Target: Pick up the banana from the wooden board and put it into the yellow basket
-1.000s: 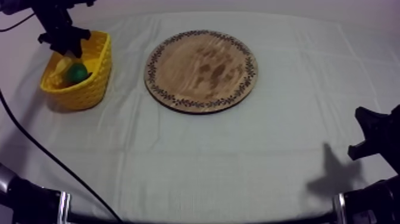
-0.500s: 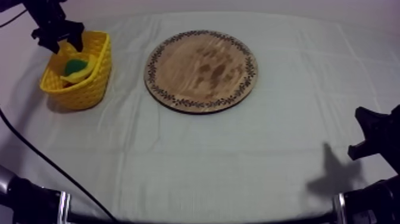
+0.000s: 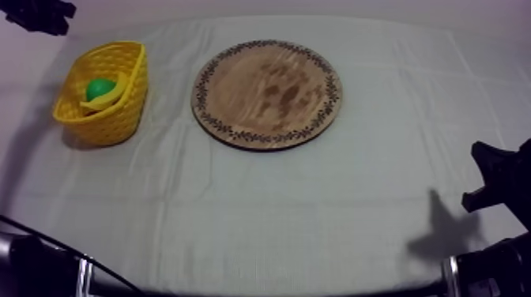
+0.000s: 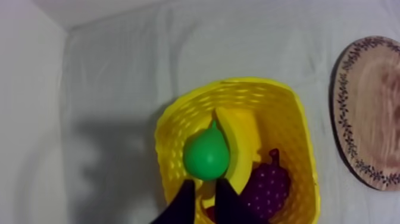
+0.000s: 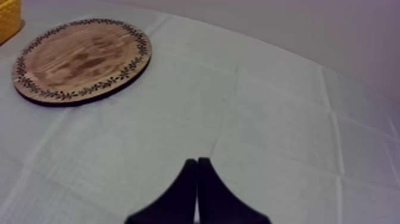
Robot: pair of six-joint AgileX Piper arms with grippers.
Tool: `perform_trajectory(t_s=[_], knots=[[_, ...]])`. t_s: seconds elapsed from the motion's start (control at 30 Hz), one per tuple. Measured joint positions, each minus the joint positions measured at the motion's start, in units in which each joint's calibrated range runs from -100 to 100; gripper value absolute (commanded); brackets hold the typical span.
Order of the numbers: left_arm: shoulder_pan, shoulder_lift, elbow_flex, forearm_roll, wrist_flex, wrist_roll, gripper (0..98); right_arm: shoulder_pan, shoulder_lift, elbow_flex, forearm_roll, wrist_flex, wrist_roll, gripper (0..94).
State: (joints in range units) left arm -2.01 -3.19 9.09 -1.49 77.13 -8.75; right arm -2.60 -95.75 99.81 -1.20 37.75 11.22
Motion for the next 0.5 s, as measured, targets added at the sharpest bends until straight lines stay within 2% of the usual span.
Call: perform_trajectory(t_s=[0.23, 0.5], knots=[[1.6, -15.4, 7.1, -0.39, -1.3, 1.0, 0.2, 0.0, 0.0, 0.0, 0.0, 0.0, 0.0, 0.3], [3.0, -36.0, 20.6, -0.58, -7.7, 3.7, 0.0, 0.0, 0.0, 0.0, 0.0, 0.0, 0.0, 0.3]])
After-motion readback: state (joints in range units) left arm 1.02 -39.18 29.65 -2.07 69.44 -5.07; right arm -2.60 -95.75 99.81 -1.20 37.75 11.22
